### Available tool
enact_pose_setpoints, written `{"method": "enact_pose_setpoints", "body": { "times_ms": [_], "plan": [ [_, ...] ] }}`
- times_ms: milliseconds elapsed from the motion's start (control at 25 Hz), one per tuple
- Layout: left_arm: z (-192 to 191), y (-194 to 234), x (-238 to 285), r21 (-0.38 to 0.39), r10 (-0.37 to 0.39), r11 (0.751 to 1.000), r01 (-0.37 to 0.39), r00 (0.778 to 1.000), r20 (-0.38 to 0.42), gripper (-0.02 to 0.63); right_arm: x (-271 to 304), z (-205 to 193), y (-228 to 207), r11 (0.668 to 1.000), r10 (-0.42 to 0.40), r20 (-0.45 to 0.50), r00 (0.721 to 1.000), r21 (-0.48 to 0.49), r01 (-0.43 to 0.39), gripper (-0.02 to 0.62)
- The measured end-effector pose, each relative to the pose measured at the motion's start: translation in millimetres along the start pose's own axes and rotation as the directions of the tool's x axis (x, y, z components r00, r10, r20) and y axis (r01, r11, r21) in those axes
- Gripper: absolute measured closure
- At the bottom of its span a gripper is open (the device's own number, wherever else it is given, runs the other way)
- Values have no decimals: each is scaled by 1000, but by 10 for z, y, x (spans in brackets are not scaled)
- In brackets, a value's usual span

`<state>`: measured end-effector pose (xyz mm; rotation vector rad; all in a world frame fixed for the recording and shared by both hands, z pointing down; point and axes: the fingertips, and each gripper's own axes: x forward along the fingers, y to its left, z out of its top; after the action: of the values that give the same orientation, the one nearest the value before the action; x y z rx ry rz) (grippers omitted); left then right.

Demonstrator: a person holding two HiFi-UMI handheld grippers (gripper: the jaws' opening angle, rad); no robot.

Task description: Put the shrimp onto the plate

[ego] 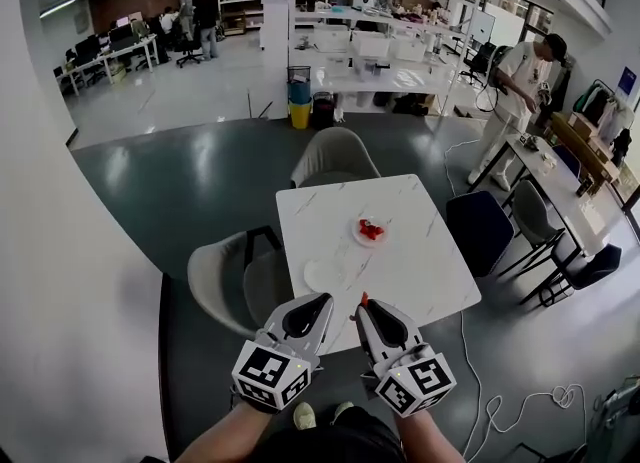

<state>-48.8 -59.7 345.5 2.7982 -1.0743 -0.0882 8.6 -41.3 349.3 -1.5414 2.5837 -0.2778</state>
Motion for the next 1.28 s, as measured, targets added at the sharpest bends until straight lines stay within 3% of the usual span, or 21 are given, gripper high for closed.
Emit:
{"method": "enact_pose_setpoints", "body": {
  "times_ms": [280,720,1000,1280],
  "plan": [
    [-92,408,337,-18,37,999,-38,999,-8,598,510,-55,-229,999,41,-13,999,13,-41,537],
    [-151,990,1156,1,133,991,-133,991,8,598,1378,-46,-977,988,147,-44,988,45,-145,537],
    [-369,1315,1491,-21,215,976,-215,977,8,598,1802,-346,-1334,975,216,-125,968,79,-207,537],
    [-672,1580,1634,-38,187,982,-186,982,8,598,2032,-857,-1540,983,182,-249,951,69,-170,537]
  ]
}}
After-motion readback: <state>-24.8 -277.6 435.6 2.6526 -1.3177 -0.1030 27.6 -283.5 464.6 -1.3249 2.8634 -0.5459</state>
